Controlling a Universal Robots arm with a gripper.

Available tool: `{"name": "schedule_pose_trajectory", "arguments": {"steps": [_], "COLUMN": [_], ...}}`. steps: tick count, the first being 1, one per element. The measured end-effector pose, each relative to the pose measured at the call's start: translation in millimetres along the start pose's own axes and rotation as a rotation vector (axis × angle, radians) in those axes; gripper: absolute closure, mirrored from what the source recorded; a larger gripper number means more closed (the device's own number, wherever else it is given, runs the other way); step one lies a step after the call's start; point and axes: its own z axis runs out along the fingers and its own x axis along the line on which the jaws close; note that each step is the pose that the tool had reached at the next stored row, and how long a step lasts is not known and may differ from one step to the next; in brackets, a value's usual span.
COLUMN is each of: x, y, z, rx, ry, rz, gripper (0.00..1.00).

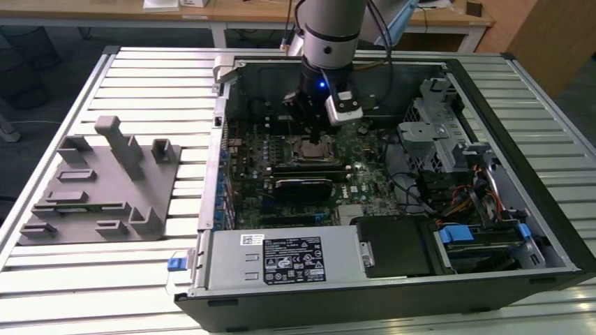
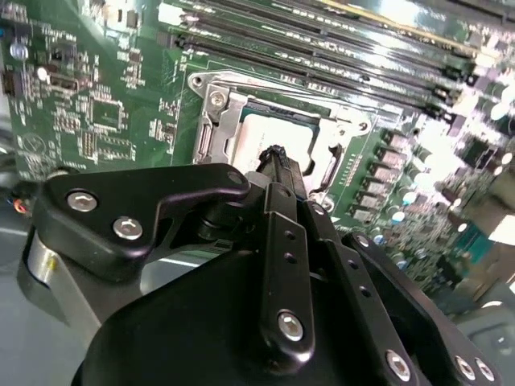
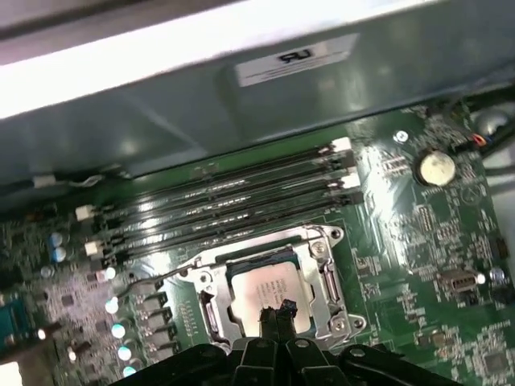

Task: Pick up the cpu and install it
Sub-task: 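Close the cpu cover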

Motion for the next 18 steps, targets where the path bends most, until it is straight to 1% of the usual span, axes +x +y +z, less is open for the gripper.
{"name": "schedule_pose_trajectory", "arguments": {"steps": [4,9,11,18], "x": [0.0,1.8,2.5,3.0], "y": [0.0,-0.9,-1.7,-2.7], "z": [1.1,3.1,4.0,4.6], "rx": [0.0017,0.0033,0.0034,0.0033], "ry": [-0.0003,-0.0005,-0.0006,-0.0006], "rz": [-0.072,-0.120,-0.128,-0.129], "gripper": [0.89,0.89,0.89,0.89]}}
